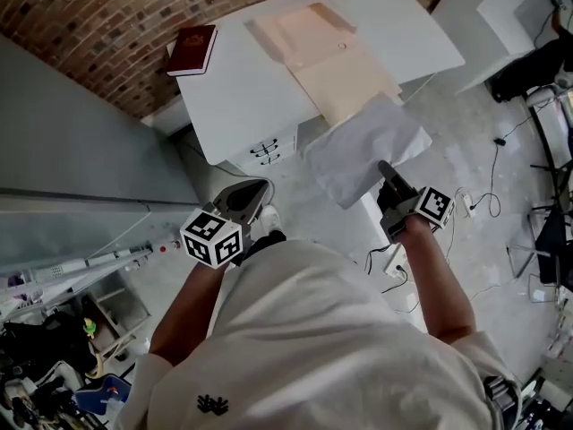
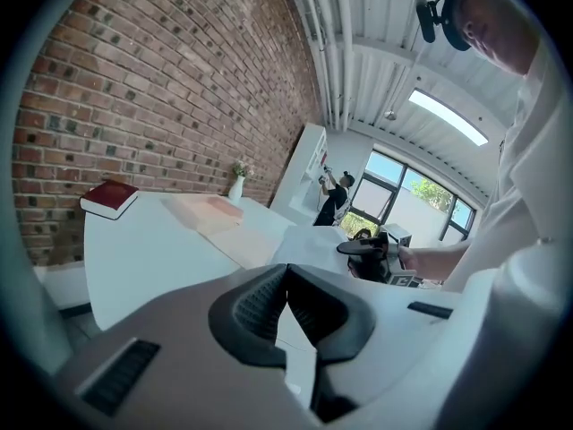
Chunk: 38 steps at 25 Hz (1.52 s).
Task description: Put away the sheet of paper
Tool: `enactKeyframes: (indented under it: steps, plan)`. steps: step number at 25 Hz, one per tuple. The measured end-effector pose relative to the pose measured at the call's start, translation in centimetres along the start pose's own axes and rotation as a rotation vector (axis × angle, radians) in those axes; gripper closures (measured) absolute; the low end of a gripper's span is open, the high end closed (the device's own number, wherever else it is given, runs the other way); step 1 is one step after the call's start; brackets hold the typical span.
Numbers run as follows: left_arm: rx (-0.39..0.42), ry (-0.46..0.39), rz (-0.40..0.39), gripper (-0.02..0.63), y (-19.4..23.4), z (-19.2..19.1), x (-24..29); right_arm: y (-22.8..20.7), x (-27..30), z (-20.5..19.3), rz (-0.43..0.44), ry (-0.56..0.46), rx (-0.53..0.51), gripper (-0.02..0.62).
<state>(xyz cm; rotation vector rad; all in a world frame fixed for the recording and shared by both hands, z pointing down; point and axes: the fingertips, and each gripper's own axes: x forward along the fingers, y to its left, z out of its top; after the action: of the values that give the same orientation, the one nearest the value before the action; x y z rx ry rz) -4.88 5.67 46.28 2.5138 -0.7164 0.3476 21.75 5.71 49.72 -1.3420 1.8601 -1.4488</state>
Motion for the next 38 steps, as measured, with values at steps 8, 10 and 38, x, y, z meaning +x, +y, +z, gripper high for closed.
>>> enactKeyframes:
  steps: [8, 10, 38]
  plan:
    - [0.043, 0.0, -0.057, 0.581, 8.3, 4.4, -1.1, -0.6, 7.4, 3.7, -0.057, -0.109, 0.058, 0.566]
    - [0.049, 0.001, -0.057, 0.581, 10.4, 5.0, -1.3, -1.3, 9.2, 4.3, -0.079, -0.124, 0.057, 0.566]
    - [0.022, -0.005, 0.101, 0.581, 21.8, 15.7, 10.6, -16.2, 27.3, 18.6, -0.245, 0.012, 0.148, 0.566]
